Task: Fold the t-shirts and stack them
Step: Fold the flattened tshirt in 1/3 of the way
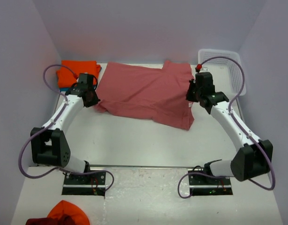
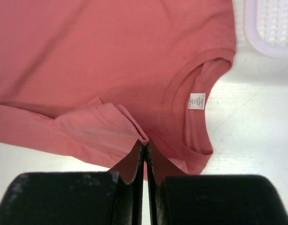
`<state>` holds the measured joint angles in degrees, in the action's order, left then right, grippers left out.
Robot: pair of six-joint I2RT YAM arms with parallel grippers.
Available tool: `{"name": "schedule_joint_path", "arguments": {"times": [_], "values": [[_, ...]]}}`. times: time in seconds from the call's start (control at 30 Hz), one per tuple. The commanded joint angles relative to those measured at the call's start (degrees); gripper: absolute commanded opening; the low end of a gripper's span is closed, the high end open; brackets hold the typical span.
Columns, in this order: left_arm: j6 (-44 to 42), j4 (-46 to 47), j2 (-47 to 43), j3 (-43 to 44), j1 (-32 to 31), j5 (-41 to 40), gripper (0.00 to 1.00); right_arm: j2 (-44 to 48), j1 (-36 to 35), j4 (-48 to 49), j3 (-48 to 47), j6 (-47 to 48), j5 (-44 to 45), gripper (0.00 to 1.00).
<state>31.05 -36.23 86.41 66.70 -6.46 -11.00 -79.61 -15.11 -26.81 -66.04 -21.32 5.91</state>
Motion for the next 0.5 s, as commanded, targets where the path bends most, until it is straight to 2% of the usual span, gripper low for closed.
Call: {"name": "schedule_joint_path", "arguments": {"times": [0.0, 0.23, 0.47], "values": [[2.26, -3.75, -6.15, 0.97, -0.05, -4.81, 0.0, 7.79, -1.75, -0.52, -1.19, 0.85, 3.75, 0.0], [5.68, -10.78, -12.23, 1.68, -0.05, -10.96, 0.0, 14.74, -5.01, -9.04, -3.65, 0.58, 4.72, 0.0], [8.41, -15.62, -18.28, -2.36, -0.05, -16.67, 0.0, 21.77, -7.82, -17.04, -5.15, -3.46, 8.23, 0.0]]}}
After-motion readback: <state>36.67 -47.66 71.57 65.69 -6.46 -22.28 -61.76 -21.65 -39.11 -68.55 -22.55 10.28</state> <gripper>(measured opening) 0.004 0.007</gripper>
